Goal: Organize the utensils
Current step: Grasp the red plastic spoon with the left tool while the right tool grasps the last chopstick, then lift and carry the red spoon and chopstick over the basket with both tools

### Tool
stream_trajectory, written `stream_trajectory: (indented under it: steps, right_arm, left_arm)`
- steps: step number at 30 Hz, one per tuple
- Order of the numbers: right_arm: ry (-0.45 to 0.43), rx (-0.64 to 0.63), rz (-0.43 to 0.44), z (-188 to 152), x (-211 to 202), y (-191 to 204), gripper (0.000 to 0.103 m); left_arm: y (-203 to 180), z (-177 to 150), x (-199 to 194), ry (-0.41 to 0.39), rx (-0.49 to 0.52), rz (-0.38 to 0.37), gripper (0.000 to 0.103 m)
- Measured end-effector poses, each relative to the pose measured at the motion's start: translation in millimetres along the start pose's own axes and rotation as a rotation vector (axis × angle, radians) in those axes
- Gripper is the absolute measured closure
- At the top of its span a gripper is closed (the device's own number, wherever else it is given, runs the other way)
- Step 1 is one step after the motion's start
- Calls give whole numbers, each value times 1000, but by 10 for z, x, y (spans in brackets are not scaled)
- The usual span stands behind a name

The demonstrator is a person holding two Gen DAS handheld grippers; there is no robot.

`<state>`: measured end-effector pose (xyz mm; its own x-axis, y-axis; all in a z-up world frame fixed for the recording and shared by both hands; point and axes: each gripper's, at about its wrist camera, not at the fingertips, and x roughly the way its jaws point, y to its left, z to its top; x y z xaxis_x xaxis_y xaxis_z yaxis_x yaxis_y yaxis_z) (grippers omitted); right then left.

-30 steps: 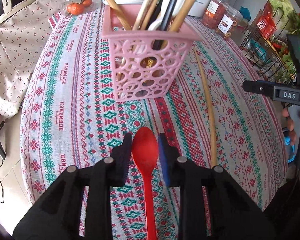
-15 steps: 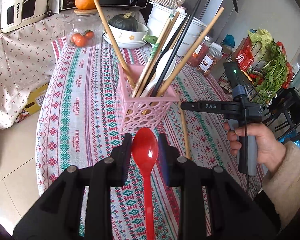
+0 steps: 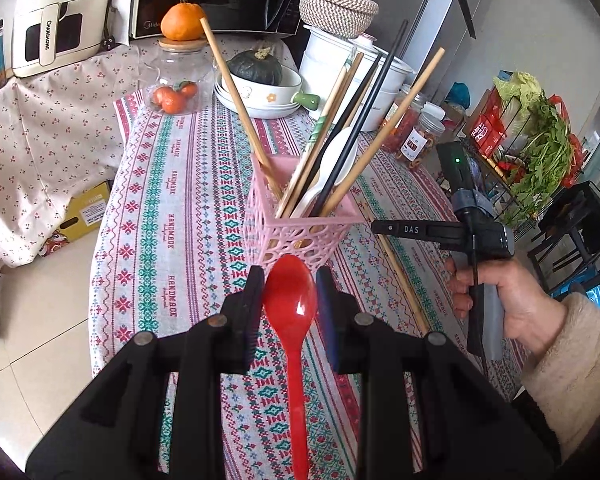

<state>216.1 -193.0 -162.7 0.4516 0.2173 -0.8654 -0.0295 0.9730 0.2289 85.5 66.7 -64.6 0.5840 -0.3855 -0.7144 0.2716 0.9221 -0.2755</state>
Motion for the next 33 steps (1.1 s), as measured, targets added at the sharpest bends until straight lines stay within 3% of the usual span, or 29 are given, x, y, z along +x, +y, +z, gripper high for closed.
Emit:
stream_trajectory:
  steps: [10,20,26,33]
  right_arm:
    - [-259,3,154,-135,-1017,-15,97]
    - [-489,-94,219,-465,-1801,59,97]
    - [-536,-122,239,-420,-1998,82,97]
    - [-528,-175,280,-293,-2100,116,97]
  left_arm:
    - [-33,141,-403,-216,-4,31,75]
    - [-59,306,-677,-475,-67,83,75]
    - [-191,410,-758,-583,-79,109,75]
    - [-497,610,-720,-703,88,215,75]
